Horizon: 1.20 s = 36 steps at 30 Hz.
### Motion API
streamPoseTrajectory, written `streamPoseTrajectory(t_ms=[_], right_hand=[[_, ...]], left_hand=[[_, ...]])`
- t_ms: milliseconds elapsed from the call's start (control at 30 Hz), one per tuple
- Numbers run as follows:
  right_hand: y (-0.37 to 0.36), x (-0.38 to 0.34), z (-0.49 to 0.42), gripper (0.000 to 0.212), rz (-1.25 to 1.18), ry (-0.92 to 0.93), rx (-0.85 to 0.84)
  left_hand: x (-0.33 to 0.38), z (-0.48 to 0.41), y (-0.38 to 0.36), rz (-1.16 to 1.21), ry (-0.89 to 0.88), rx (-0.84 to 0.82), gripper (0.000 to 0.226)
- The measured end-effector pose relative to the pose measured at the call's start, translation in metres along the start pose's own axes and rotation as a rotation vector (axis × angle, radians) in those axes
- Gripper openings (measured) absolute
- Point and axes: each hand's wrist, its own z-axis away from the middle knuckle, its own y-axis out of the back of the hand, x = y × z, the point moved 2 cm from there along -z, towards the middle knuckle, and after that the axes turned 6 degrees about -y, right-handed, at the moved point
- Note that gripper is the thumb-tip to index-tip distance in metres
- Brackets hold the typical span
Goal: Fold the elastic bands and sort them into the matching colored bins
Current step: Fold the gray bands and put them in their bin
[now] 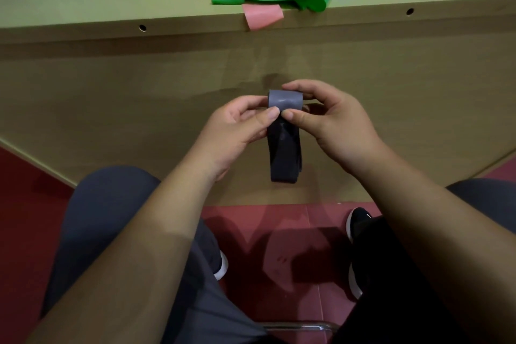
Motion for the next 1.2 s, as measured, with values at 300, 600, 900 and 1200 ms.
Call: streamPoseTrajectory(t_ms=[300,600,900,1200], right_hand=[[-0.003,0.003,-0.002,0.043,0.063,0.091,0.027],[-0.009,0.006,0.000,0.045,0.067,0.076,-0.036],[-0.009,0.004,0.000,0.038,-0.228,-0.171,-0.110],[-0.009,0.006,-0.001,0.039,-0.269,-0.139,-0.140]], left_hand=[[0.001,-0.002,-0.006,-0.029,-0.008,0.019,0.029],[-0.002,-0.005,-0.004,0.075,0.003,0.061,0.030],[0.001,-0.006,-0.002,0.140,-0.022,0.041,0.041],[-0.005,-0.006,0.004,0.064,0.062,0.049,0.036]])
